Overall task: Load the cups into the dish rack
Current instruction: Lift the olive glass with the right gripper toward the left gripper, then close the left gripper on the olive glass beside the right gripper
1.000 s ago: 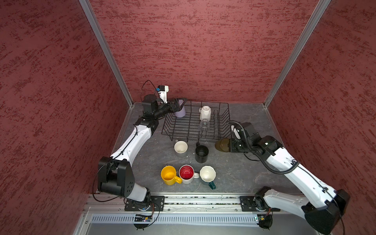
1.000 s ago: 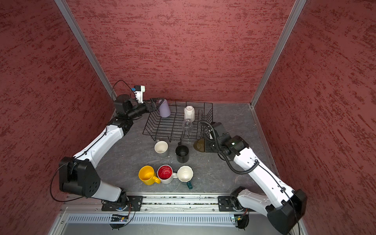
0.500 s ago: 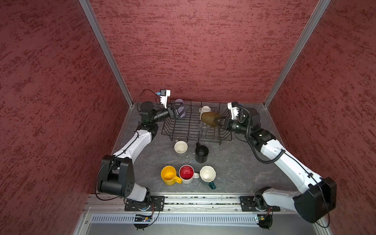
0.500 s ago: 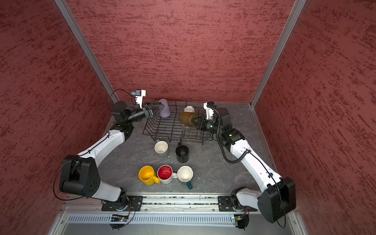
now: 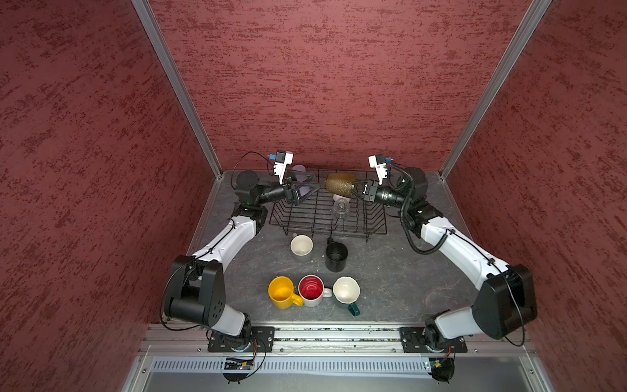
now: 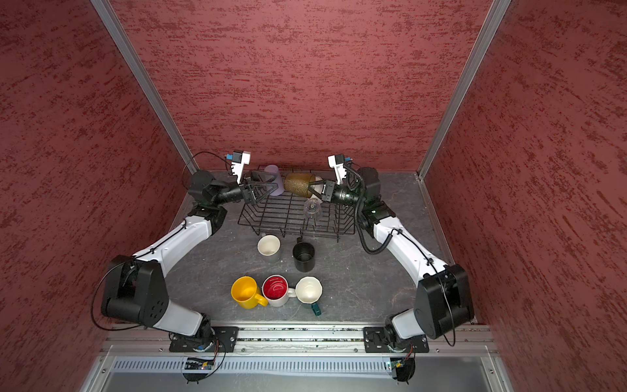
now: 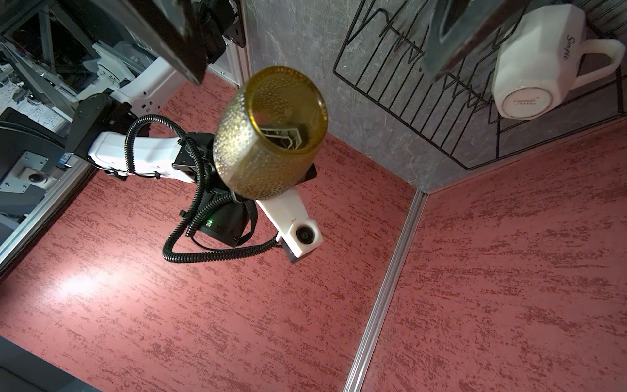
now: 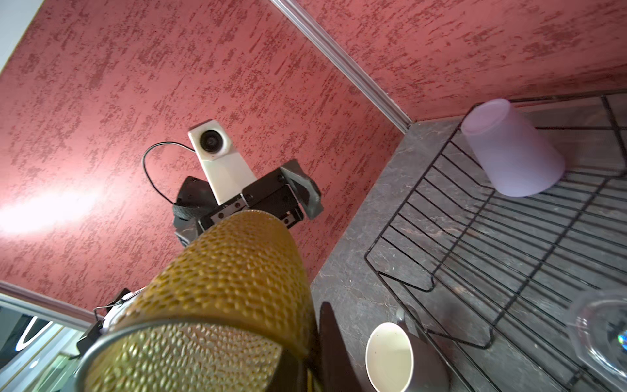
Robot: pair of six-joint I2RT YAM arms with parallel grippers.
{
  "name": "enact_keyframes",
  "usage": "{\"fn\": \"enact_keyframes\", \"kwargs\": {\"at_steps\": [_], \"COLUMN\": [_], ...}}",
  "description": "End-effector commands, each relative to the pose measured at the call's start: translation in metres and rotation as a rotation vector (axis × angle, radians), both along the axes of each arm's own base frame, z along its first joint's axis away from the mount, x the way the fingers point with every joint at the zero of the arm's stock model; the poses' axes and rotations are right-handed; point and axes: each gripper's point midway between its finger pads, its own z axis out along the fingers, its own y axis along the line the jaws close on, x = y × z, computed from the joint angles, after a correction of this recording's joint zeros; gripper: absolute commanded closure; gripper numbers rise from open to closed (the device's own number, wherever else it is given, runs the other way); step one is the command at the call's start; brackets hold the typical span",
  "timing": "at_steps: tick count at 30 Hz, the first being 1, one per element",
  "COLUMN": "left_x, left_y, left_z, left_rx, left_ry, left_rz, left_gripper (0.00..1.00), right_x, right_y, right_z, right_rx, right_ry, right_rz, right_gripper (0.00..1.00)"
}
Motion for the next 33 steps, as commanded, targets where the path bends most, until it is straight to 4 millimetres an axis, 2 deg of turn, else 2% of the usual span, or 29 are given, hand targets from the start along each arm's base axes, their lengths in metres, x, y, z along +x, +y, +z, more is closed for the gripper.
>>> {"fn": "enact_keyframes", "kwargs": {"at_steps": [1,10,21,33], "left_x": [-0.003,-0.013,-0.024,-0.032], "left_y": [-0.006,-0.022,-0.044,-0.044], "left_z": [0.008,0.015,0.004,0.015], "left_rx": [0.006,0.010,0.032,0.023], "left_ry": [-0.044,-0.067,-0.037,-0.072], "left_rz": [-0.038,-0.106,-0.229,-0.247], "left_gripper": [0.00,0.00,0.00,0.02], "right_x": [-0.007,-0.008,-0.010,-0.012], "right_y": [0.008,0.019,0.030,0.036], "right_z": [0.022,0.018,0.021,0.014], "right_rx": [0.041,0.037,0.057,0.058], "right_ry": [-0.057,-0.051,-0.051,-0.030], "right_rz": [0.068,0.104,0.150,0.164], "right_gripper": [1.00,1.00,1.00,1.00]}}
